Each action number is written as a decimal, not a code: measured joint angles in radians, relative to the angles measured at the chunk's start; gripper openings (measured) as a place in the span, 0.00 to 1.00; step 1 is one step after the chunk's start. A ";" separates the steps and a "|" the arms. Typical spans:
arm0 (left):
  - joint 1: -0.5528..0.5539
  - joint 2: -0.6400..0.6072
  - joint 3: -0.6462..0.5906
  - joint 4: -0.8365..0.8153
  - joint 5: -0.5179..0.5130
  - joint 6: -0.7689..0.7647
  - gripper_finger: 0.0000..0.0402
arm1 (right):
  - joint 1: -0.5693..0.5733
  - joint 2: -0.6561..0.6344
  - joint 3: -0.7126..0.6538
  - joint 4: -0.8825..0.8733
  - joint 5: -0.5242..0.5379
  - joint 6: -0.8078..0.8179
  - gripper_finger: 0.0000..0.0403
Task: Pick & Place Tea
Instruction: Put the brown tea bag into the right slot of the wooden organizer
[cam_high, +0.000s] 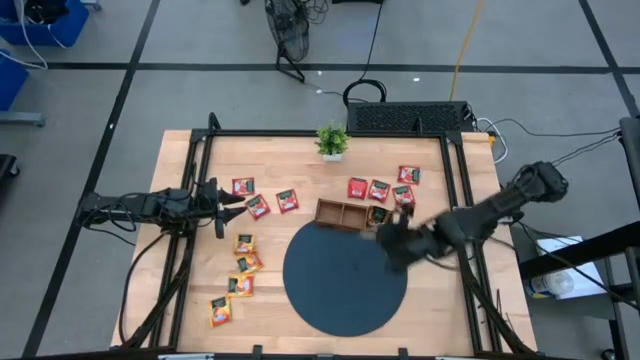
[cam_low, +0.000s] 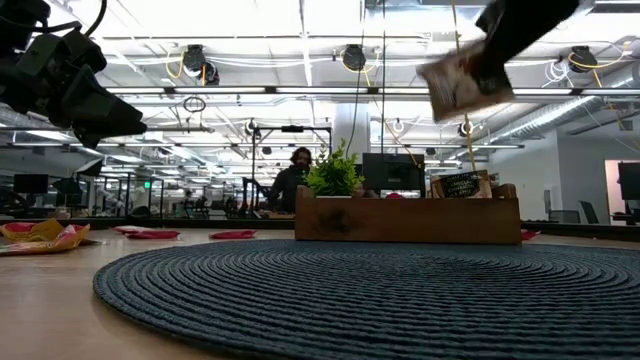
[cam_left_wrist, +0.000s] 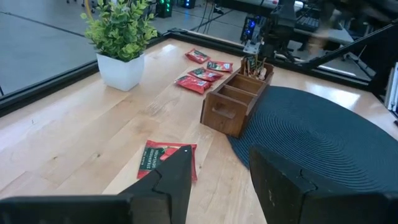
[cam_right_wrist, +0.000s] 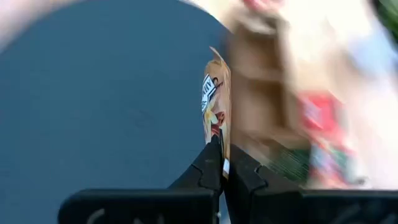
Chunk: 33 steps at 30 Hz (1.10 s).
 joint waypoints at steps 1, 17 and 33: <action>0.000 0.000 0.000 0.000 0.000 0.000 0.40 | -0.046 0.010 0.022 -0.067 -0.012 -0.010 0.00; 0.000 0.000 0.000 0.000 0.000 0.000 0.40 | -0.273 0.321 0.190 -0.387 -0.241 -0.173 0.00; 0.000 0.000 0.000 0.000 0.000 0.000 0.40 | -0.323 0.500 0.198 -0.400 -0.181 -0.238 0.00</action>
